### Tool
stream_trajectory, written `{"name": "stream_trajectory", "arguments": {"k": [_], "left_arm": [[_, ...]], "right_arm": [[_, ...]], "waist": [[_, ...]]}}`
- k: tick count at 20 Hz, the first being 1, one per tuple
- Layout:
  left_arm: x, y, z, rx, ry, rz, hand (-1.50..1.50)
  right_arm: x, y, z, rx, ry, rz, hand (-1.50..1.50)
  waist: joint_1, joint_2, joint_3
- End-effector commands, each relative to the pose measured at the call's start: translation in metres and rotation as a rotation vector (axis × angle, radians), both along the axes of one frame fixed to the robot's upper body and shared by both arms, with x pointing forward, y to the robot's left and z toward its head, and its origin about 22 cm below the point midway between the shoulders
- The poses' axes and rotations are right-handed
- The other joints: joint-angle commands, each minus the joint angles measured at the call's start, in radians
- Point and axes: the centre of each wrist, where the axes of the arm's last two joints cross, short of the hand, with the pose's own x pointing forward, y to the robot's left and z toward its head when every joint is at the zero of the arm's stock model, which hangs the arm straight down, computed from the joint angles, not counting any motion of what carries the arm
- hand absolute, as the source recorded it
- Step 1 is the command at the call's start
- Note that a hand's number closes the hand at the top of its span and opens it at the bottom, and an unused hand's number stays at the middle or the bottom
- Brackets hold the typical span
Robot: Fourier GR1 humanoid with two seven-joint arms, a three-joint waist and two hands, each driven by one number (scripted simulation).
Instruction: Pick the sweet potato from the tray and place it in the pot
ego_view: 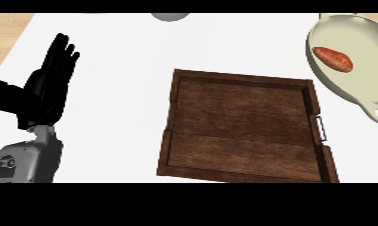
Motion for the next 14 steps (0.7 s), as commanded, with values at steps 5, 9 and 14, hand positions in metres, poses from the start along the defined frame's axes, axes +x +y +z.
{"name": "stream_trajectory", "arguments": {"k": [5,9,14], "left_arm": [[0.007,0.001,0.002,0.014,-0.010,-0.010,0.00],[0.004,-0.013,-0.009,0.007,-0.010,-0.003,0.00],[0.005,0.012,0.005,0.012,-0.001,-0.007,0.00]], "right_arm": [[-0.050,-0.047,0.014,0.021,0.005,0.048,-1.50],[-0.066,-0.056,0.008,0.020,0.025,0.037,-1.50],[-0.084,-0.068,0.011,0.013,0.017,0.039,-1.50]], "waist": [[-0.003,0.001,0.001],[0.000,0.002,0.002],[0.003,0.002,0.003]]}}
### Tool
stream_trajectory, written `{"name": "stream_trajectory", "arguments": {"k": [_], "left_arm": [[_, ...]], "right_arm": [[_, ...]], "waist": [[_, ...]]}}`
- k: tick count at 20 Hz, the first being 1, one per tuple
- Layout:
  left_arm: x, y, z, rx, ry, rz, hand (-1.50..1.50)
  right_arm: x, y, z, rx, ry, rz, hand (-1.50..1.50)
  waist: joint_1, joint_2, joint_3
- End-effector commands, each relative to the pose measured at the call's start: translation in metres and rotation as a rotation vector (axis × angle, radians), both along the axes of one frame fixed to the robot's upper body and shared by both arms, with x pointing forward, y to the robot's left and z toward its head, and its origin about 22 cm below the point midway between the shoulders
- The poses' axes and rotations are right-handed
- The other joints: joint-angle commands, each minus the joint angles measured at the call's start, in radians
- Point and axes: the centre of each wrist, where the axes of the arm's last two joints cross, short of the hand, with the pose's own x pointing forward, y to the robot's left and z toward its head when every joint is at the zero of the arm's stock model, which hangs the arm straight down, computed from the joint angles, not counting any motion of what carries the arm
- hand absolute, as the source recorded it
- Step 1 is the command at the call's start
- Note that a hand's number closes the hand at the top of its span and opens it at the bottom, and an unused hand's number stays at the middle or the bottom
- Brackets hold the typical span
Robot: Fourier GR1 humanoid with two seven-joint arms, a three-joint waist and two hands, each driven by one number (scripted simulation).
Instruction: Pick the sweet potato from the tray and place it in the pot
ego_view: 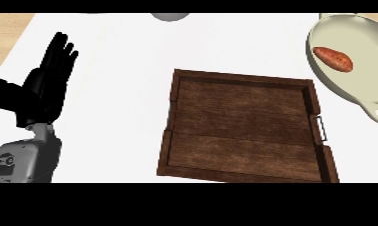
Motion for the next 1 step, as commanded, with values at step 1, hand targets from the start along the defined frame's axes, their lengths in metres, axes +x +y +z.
{"name": "stream_trajectory", "arguments": {"k": [1], "left_arm": [[-0.0020,0.0042,-0.0018,-0.013,0.001,-0.001,0.00]], "right_arm": [[-0.0056,-0.0069,0.0101,0.000,0.011,0.011,-1.50]], "waist": [[0.005,0.000,0.000]]}}
